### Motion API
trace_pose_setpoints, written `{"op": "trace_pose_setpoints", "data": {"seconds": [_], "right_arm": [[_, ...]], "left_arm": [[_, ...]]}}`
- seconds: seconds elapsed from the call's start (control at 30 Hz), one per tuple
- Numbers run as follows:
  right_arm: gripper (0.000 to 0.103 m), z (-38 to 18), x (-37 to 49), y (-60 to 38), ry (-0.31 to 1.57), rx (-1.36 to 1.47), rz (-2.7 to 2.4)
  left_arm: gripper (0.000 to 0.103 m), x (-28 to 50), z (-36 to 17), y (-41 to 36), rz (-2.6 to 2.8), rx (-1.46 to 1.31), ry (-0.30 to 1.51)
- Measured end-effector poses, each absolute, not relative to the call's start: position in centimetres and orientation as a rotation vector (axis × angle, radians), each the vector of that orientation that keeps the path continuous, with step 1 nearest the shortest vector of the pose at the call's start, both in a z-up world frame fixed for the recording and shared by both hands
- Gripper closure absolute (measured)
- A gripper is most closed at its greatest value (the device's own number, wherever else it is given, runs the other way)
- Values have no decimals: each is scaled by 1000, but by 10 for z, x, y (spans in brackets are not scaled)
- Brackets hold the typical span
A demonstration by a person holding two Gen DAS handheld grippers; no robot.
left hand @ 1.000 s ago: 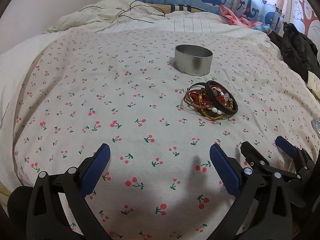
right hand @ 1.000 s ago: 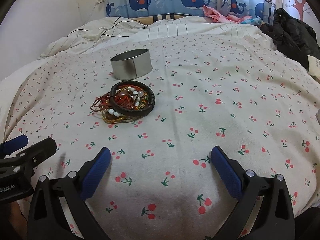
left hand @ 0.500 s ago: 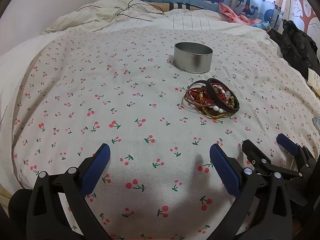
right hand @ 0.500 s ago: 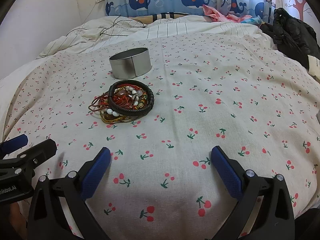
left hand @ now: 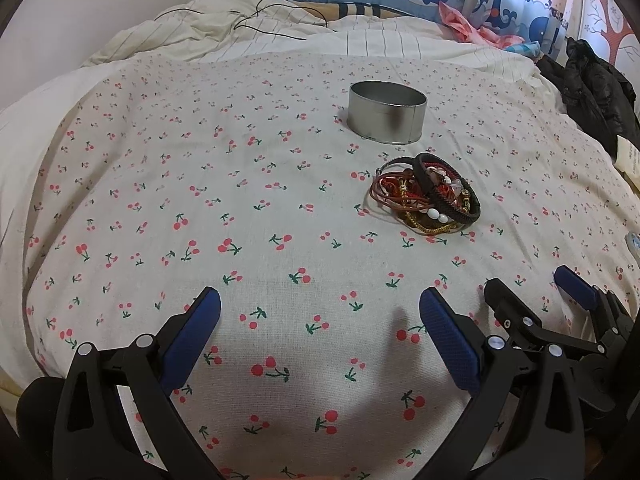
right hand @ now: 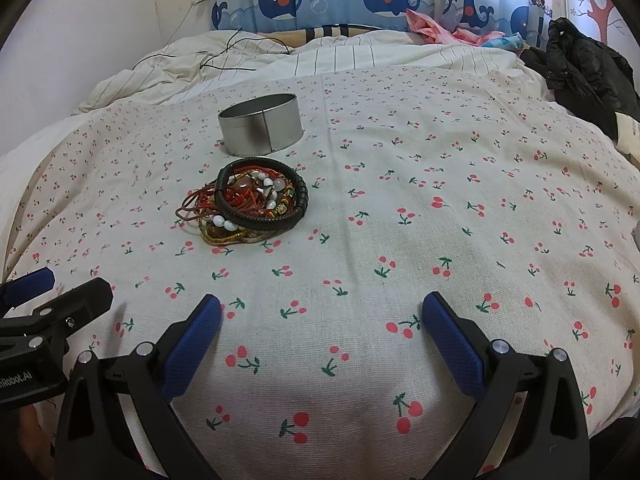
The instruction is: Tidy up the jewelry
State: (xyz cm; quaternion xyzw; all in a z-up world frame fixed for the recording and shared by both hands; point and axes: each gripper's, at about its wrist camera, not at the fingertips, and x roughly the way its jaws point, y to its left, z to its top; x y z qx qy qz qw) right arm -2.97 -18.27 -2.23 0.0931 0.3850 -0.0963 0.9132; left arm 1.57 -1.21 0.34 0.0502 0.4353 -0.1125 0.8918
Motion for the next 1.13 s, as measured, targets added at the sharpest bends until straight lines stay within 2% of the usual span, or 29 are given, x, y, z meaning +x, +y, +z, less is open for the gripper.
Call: {"op": "trace_pose_setpoints", "data": {"seconds": [1.13], "right_arm": [[6,-26,-28,-183,802,184,-203]], "left_arm": [[7,19,-3,-12,-235,91,954]]}}
